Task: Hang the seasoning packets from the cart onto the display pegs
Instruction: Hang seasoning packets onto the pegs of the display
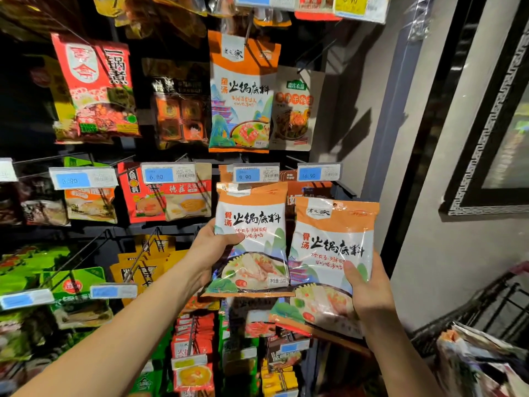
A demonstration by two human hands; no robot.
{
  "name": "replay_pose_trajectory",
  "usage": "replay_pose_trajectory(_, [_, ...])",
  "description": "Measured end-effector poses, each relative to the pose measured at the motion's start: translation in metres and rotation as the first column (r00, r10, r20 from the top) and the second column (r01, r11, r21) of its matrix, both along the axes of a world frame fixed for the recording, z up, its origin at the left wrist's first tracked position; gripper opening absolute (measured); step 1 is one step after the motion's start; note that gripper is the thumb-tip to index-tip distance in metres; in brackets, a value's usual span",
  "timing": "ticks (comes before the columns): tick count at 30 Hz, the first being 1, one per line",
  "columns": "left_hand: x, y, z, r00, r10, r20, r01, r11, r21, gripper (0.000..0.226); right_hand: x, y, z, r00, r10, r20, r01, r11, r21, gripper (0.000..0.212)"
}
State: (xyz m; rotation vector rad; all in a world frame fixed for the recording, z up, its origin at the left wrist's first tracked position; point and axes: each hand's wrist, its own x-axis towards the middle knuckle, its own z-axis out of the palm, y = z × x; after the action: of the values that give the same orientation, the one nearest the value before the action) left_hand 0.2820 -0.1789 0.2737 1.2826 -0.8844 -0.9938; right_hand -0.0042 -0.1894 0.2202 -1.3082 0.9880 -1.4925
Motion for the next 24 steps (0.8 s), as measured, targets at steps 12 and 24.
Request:
replay_pose_trajectory(12, [0.000,-0.011,0.004,0.998,-0.005,0.069,0.006,1.000,-0.012,0.044,-0.013,-0.002,-0.001,0.999,0.013,0.029,-0.011,0.998,-0.062,0.045])
replay_pose_trajectory(24, [0.004,-0.014,0.004,0.998,0.015,0.069,-0.016,1.000,0.014,0.039,-0.021,0.001,0.004,1.000,0.015,0.024,-0.013,0.997,-0.077,0.041])
